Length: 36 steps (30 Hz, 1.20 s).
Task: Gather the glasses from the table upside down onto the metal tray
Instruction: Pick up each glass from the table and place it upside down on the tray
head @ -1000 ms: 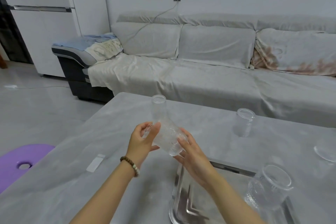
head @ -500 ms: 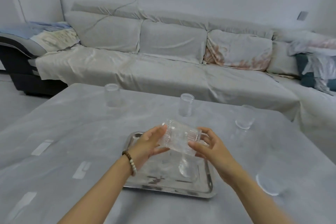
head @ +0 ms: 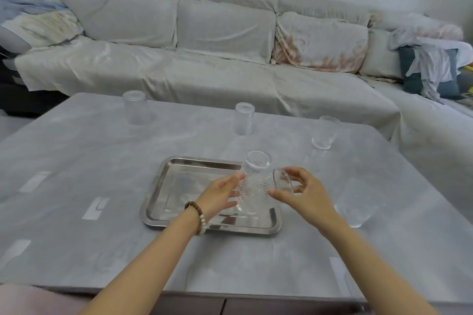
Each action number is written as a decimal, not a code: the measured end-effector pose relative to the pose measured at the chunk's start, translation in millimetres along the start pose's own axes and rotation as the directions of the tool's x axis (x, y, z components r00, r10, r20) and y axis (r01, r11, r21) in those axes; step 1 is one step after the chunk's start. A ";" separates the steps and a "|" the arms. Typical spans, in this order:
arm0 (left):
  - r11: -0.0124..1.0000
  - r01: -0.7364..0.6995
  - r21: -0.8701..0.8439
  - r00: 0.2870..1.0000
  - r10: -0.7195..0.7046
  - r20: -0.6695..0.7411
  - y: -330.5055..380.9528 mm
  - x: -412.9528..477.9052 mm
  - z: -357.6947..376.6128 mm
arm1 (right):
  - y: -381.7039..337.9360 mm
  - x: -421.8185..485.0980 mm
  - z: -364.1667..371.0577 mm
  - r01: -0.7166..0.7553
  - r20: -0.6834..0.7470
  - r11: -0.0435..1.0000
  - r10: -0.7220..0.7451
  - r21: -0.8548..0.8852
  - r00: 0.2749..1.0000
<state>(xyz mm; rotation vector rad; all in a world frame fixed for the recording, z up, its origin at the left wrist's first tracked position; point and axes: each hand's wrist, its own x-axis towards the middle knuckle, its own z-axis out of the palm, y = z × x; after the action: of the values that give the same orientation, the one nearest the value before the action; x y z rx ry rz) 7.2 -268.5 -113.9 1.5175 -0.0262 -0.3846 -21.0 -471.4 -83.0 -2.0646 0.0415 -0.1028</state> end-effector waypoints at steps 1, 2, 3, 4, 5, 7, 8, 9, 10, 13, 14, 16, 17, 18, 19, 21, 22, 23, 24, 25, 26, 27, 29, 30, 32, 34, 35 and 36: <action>0.999 0.007 0.032 1.000 -0.007 0.007 -1.4 -1.1 1.1 | 0.8 0.1 1.6 0.017 -0.004 1.000 -0.017 -0.024 1.000; 0.998 0.015 0.058 1.000 -0.016 0.012 -2.3 -2.1 1.6 | 0.7 0.4 2.8 0.032 -0.004 0.998 -0.033 -0.053 0.999; 0.996 0.021 0.091 1.000 -0.022 0.015 -3.7 -2.3 1.3 | 0.3 1.0 3.9 0.048 0.001 0.995 -0.048 -0.088 0.999; 0.992 0.022 0.127 0.999 -0.025 0.020 -5.5 -2.3 0.8 | 0.2 1.9 5.0 0.063 0.011 0.990 -0.062 -0.128 0.998; 0.988 0.020 0.154 0.999 -0.025 0.029 -7.6 -2.2 1.1 | 0.4 2.6 6.4 0.075 0.023 0.983 -0.072 -0.167 0.997; 0.988 0.024 0.153 0.998 -0.031 0.045 -10.5 -3.0 3.4 | 1.3 3.7 10.1 0.084 0.034 0.972 -0.078 -0.219 0.996; 0.990 0.031 0.139 0.998 -0.038 0.047 -12.1 -3.2 5.0 | 1.6 4.0 12.7 0.088 0.037 0.969 -0.081 -0.232 0.996; 0.991 0.036 0.128 0.998 -0.042 0.044 -13.5 -3.1 6.2 | 1.8 4.4 15.5 0.092 0.039 0.966 -0.085 -0.243 0.996; 0.992 0.040 0.120 0.998 -0.045 0.041 -14.4 -2.9 7.3 | 1.6 5.0 18.2 0.097 0.040 0.962 -0.090 -0.255 0.995; 0.996 0.066 0.052 0.997 -0.068 0.036 -16.8 -1.9 8.3 | 0.1 8.0 26.7 0.106 0.036 0.954 -0.099 -0.282 0.994; 0.997 0.075 0.023 0.996 -0.076 0.043 -17.8 -2.0 8.2 | -0.4 8.9 29.8 0.106 0.039 0.954 -0.099 -0.280 0.994; 0.996 0.085 -0.011 0.995 -0.084 0.053 -19.3 -2.2 7.8 | -0.1 9.6 35.4 0.104 0.041 0.960 -0.097 -0.259 0.994; 0.996 0.086 -0.018 0.995 -0.085 0.050 -19.6 -1.8 7.6 | 0.7 9.6 37.1 0.103 0.038 0.964 -0.097 -0.245 0.995; 0.996 0.086 -0.022 0.995 -0.084 0.046 -19.9 -1.4 7.4 | 1.7 9.2 37.9 0.104 0.034 0.967 -0.098 -0.234 0.995; 0.996 0.085 -0.024 0.996 -0.084 0.041 -19.8 -0.8 7.3 | 2.8 8.8 37.9 0.105 0.033 0.969 -0.100 -0.224 0.994; 0.996 0.089 -0.027 0.996 -0.088 0.028 -19.8 0.6 7.2 | 5.0 8.2 36.9 0.110 0.040 0.972 -0.103 -0.207 0.994; 0.995 0.092 -0.029 0.996 -0.091 0.022 -19.9 1.0 7.3 | 5.9 8.1 36.5 0.111 0.048 0.973 -0.103 -0.200 0.993; 0.995 0.093 -0.033 0.996 -0.093 0.018 -20.0 1.3 7.6 | 6.4 7.7 36.3 0.112 0.055 0.975 -0.103 -0.194 0.993; 0.995 0.095 -0.037 0.995 -0.094 0.016 -19.9 1.4 7.8 | 6.5 7.4 36.2 0.113 0.059 0.976 -0.104 -0.187 0.993; 0.994 0.097 -0.042 0.995 -0.097 0.016 -19.9 1.6 7.8 | 6.5 7.3 36.1 0.117 0.063 0.977 -0.107 -0.181 0.992; 0.994 0.101 -0.050 0.995 -0.101 0.016 -19.7 1.7 7.7 | 6.4 7.1 35.9 0.121 0.069 0.977 -0.111 -0.175 0.991; 0.993 0.104 -0.056 0.995 -0.103 0.017 -19.1 1.7 7.3 | 6.2 6.8 35.2 0.122 0.074 0.978 -0.111 -0.168 0.991; 0.995 0.095 -0.042 0.995 -0.094 0.016 -17.4 1.7 4.8 | 4.6 5.3 32.0 0.119 0.069 0.983 -0.110 -0.139 0.991; 0.996 0.083 -0.019 0.997 -0.083 0.009 -16.3 1.7 1.9 | 2.7 4.9 29.7 0.119 0.059 0.986 -0.113 -0.119 0.992; 0.998 0.052 0.029 0.998 -0.051 -0.029 -13.3 2.4 -9.4 | -5.4 6.6 25.2 0.124 0.036 0.989 -0.121 -0.084 0.992; 0.998 0.026 0.058 0.997 -0.021 -0.078 -7.4 4.0 -28.9 | -20.1 13.9 23.3 0.136 0.004 0.990 -0.136 -0.043 0.991; 0.998 0.011 0.060 0.995 -0.005 -0.100 -3.4 5.5 -41.6 | -29.6 20.3 24.4 0.150 -0.019 0.988 -0.151 -0.026 0.988; 0.999 -0.005 0.052 0.992 0.012 -0.128 1.2 7.3 -56.3 | -39.9 28.3 27.5 0.172 -0.038 0.985 -0.172 -0.018 0.984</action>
<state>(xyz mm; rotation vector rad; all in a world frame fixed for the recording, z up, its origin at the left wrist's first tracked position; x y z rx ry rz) 28.6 -216.0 -118.1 1.5901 0.0588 -0.2806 9.1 -430.4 -59.3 -2.0779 -0.1127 -0.2500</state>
